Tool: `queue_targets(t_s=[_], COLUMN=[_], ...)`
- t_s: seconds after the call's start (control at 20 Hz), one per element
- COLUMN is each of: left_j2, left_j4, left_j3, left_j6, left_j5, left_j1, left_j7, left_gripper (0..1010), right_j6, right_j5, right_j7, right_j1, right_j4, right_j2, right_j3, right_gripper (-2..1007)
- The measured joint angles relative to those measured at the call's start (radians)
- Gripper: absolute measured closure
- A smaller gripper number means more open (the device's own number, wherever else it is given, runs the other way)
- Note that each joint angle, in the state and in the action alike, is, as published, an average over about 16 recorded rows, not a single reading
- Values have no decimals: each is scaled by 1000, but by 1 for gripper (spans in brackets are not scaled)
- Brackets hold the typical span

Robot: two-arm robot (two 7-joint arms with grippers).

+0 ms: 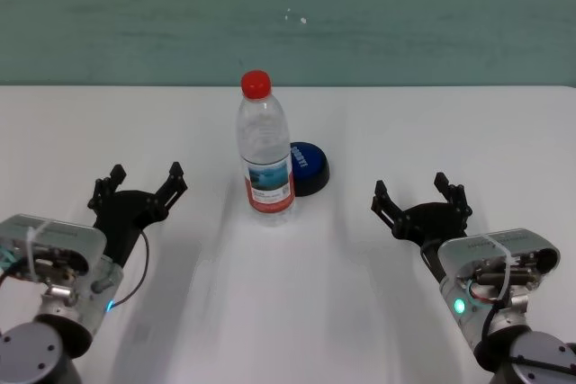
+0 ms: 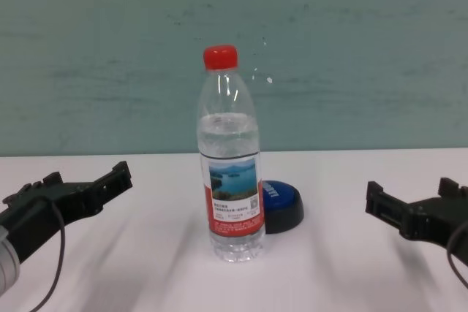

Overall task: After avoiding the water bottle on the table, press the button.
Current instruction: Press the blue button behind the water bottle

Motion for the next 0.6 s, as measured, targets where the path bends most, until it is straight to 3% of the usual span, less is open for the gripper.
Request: queue_targets(t_s=[0.6], left_j2=[0], left_j4=[0], left_j3=[0], left_j6=[0], left_j5=[0], left_j1=[0], left_j7=[0], left_gripper=[10], right_j6=[0], right_j5=[0], right_j7=[0], right_j1=[0], right_j4=[0], right_j2=[0], right_j3=[0], right_gripper=[1])
